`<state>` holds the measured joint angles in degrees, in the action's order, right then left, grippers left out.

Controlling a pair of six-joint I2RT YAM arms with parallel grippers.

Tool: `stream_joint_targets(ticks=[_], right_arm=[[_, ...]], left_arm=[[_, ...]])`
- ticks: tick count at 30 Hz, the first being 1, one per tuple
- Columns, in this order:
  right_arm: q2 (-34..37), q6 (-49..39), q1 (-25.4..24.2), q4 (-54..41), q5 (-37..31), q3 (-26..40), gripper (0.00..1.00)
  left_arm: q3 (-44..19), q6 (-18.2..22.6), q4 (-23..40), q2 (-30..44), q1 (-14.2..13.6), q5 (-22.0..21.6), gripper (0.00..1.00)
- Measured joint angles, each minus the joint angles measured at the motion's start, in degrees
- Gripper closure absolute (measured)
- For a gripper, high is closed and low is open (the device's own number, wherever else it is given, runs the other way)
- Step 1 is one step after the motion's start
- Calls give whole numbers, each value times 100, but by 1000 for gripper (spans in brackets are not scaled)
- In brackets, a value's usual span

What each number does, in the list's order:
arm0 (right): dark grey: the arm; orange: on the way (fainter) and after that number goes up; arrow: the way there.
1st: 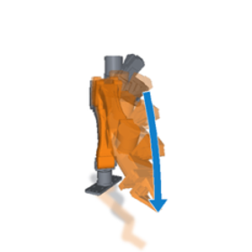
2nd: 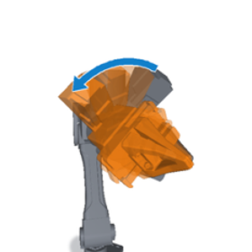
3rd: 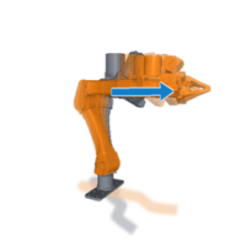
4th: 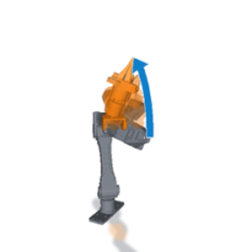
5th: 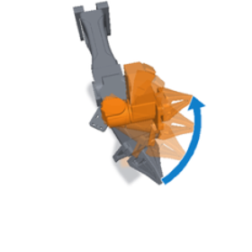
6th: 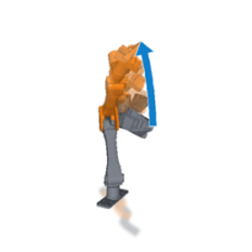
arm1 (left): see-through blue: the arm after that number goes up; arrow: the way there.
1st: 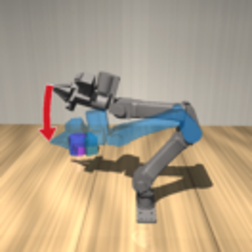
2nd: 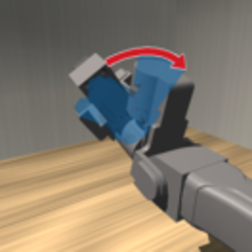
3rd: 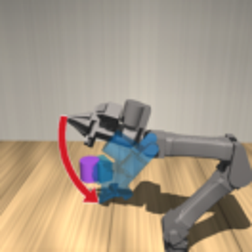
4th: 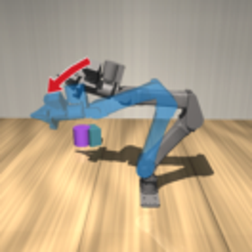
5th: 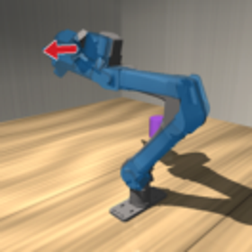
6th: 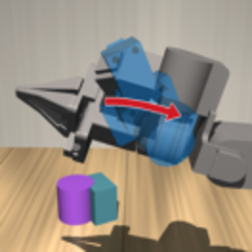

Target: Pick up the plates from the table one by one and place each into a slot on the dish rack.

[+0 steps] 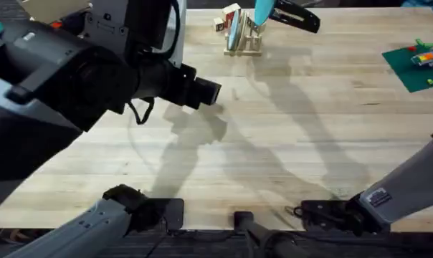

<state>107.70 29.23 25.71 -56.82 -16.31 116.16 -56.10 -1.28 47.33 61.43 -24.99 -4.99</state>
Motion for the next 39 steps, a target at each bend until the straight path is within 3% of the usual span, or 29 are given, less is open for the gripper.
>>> stream_joint_targets(ticks=[14, 24, 39], right_arm=[[341, 39, 0, 455, -436, 28, 971], [936, 39, 0, 564, -451, 28, 970], [1217, 39, 5, 754, -475, 28, 970]], left_arm=[[0, 0, 0, 0, 0, -9, 7], [0, 0, 0, 0, 0, -40, 7], [0, 0, 0, 0, 0, -42, 6]])
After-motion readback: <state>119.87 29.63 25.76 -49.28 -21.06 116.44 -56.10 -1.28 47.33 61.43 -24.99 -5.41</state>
